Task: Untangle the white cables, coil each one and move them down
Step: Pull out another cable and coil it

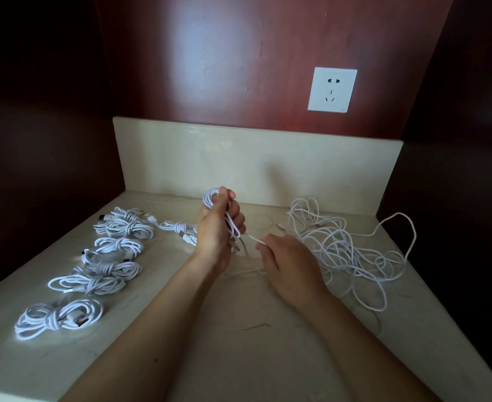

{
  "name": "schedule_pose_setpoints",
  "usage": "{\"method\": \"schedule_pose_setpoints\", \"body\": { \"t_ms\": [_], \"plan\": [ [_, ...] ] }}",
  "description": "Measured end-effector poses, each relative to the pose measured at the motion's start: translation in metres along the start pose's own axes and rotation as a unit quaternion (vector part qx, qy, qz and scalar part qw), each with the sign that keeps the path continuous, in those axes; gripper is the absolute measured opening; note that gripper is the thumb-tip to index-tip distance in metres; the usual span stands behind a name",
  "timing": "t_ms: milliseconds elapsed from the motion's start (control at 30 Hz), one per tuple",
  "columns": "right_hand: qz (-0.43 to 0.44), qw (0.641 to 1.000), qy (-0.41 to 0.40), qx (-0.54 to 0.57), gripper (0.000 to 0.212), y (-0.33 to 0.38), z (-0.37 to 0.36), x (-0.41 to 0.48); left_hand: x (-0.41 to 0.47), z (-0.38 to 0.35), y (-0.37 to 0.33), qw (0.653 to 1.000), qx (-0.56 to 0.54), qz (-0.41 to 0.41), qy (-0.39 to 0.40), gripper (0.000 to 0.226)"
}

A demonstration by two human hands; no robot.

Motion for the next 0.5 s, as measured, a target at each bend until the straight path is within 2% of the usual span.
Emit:
{"method": "schedule_pose_setpoints", "body": {
  "t_ms": [200, 367, 500],
  "plan": [
    [-0.013, 1.0, 0.003, 0.022, 0.032, -0.013, 0.002, 0.005, -0.001, -0.002, -0.004, 0.999, -0.04, 0.005, 0.009, 0.031],
    [-0.034, 0.999, -0.016, 0.025, 0.023, -0.027, 0.002, 0.01, -0.006, -0.007, -0.003, 0.998, -0.053, 0.014, 0.014, 0.032],
    [-0.015, 0.999, -0.025, 0.03, 0.02, -0.027, 0.005, 0.009, -0.006, -0.007, -0.005, 0.998, -0.054, 0.019, 0.011, 0.032]
  ]
}}
Point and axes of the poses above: each hand's wrist, its own x-axis towards the middle knuckle, its own z-axis out of the back of the hand, y = z × x, the point moved 1 cm from there along x, towards the middle knuckle, and after that the axes turned 6 degrees about -z, right-handed, at the moved point
